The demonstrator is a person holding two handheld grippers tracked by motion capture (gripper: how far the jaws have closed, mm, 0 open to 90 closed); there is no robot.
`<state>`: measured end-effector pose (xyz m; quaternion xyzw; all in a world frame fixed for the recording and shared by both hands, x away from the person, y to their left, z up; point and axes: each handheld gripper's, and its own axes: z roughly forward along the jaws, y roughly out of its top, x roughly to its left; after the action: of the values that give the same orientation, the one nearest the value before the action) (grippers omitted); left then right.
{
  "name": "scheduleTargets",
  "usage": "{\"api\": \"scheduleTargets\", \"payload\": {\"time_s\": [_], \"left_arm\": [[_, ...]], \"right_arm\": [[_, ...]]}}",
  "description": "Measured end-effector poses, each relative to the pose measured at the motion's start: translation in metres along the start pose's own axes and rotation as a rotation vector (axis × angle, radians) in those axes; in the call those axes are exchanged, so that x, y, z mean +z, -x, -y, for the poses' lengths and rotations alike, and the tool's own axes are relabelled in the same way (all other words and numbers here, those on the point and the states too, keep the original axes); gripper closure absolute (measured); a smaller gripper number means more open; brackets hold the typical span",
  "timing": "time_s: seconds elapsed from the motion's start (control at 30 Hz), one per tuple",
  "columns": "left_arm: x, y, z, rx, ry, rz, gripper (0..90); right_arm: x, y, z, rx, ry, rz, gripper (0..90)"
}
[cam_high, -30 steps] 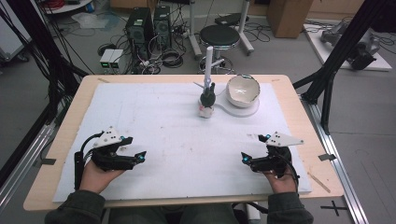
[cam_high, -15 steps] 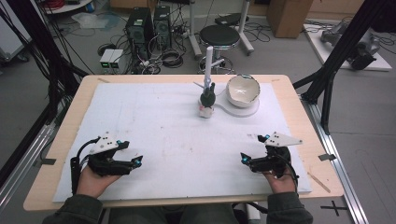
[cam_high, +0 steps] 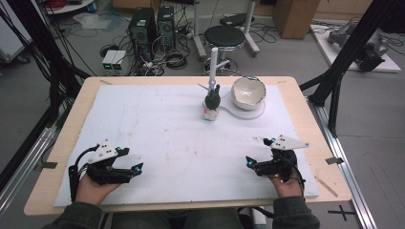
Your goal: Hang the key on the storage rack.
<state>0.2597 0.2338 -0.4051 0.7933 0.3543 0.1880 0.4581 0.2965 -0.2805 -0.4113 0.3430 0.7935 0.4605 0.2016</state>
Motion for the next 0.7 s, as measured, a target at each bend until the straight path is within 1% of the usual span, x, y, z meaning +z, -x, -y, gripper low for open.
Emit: {"api": "scheduleTargets", "payload": {"time_s": [0.2, 0.37, 0.47, 0.63, 0.7], "left_arm": [[-0.002, 0.0, 0.004, 0.0, -0.005, -0.005, 23.7], [-0.005, 0.0, 0.008, 0.002, 0.001, -0.012, 23.6], [-0.007, 0.0, 0.01, 0.0, 0.006, -0.019, 23.6], [-0.011, -0.001, 0.014, -0.006, 0.009, -0.015, 23.6], [-0.013, -0.002, 0.016, -0.002, 0.011, -0.018, 23.6]], "right_arm": [[0.001, 0.0, 0.0, -0.004, -0.002, 0.0, 3.5], [0.002, 0.001, 0.001, -0.007, -0.007, 0.0, 3.5], [0.002, 0.0, 0.001, -0.001, -0.01, -0.004, 3.4], [0.003, 0.001, 0.001, -0.002, -0.012, -0.007, 3.4], [0.003, 0.0, 0.002, 0.003, -0.018, -0.008, 3.4]]}}
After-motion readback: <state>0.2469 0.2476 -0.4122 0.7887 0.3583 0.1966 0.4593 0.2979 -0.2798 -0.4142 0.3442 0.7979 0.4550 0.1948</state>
